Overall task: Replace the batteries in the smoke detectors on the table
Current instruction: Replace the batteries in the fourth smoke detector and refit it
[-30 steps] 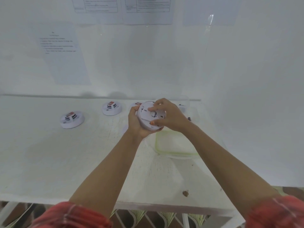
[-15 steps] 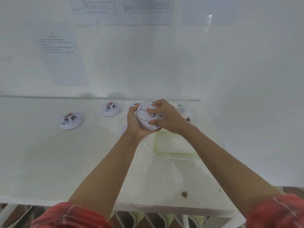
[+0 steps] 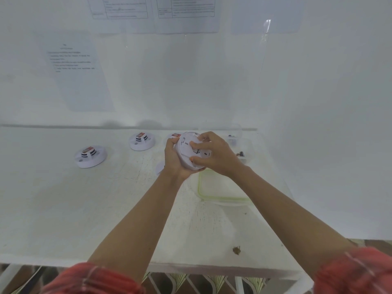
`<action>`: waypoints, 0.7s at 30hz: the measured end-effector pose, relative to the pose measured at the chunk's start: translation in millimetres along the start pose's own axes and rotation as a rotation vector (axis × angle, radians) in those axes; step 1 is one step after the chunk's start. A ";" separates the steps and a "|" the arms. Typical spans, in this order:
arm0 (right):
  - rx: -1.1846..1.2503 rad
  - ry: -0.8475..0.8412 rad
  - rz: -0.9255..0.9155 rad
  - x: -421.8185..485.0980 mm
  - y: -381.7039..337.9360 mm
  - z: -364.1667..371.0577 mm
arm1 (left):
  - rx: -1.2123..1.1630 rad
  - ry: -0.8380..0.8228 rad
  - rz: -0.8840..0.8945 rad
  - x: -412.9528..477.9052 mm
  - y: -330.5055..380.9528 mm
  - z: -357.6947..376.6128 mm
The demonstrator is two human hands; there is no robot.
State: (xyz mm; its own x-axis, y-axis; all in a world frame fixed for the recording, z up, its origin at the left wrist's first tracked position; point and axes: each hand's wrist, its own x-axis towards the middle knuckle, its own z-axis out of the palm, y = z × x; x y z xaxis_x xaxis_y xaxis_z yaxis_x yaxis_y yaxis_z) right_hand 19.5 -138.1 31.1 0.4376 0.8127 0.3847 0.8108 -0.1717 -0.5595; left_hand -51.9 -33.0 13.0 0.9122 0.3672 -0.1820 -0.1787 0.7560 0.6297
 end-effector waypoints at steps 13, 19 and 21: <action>0.167 0.177 0.089 3.8 -8.2 10.3 | -0.054 -0.012 0.129 15.8 -1.4 -3.9; 0.263 0.071 0.149 6.1 -9.5 1.2 | -0.017 0.028 0.155 15.3 0.8 -4.3; 0.342 0.020 0.217 8.2 -11.9 1.4 | 0.002 0.043 0.172 16.4 3.4 -1.3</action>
State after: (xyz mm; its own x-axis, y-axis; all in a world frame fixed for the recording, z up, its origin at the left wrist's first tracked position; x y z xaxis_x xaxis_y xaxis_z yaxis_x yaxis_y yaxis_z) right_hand 12.9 -128.7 39.9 0.5945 0.7663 0.2435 0.5245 -0.1400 -0.8398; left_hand -38.1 -23.6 11.2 0.8516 0.5139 -0.1031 -0.3304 0.6790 0.6556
